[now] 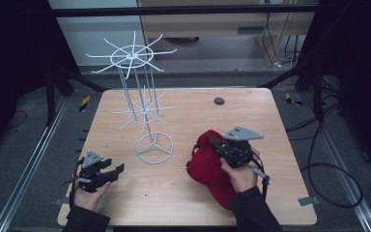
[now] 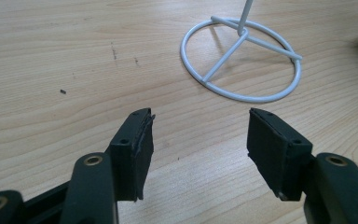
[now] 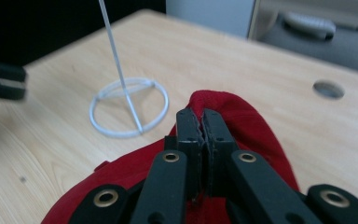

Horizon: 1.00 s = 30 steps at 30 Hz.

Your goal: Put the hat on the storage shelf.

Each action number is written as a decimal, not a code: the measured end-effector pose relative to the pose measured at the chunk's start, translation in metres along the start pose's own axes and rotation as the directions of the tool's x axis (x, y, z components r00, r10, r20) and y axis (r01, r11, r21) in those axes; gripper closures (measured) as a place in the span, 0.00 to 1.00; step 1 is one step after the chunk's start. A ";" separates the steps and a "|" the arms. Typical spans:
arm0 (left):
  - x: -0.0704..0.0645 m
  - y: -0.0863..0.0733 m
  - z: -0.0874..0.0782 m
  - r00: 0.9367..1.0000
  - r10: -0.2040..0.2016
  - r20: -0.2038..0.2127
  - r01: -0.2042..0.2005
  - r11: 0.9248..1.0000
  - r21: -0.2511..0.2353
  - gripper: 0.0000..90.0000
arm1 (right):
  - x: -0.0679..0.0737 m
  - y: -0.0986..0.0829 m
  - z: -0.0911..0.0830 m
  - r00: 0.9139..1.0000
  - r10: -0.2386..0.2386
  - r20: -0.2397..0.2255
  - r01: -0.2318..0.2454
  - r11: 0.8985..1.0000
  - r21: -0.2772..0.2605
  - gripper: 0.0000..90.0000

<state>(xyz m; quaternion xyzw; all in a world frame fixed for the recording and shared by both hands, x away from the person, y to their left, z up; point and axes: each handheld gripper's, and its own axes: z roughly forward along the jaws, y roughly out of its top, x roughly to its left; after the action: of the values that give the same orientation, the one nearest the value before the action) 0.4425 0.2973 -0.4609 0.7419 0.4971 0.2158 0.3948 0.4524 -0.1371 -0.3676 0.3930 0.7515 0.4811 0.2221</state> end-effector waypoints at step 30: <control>-0.004 -0.001 0.003 1.000 0.011 0.004 -0.011 1.000 -0.004 0.45 | -0.011 0.090 -0.072 0.999 0.031 0.020 -0.018 0.885 -0.464 0.98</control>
<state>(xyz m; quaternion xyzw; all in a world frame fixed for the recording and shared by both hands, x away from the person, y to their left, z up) 0.4424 0.2929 -0.4627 0.7445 0.4917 0.2174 0.3959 0.4412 -0.1651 -0.2557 0.3446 0.6066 0.6442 0.3136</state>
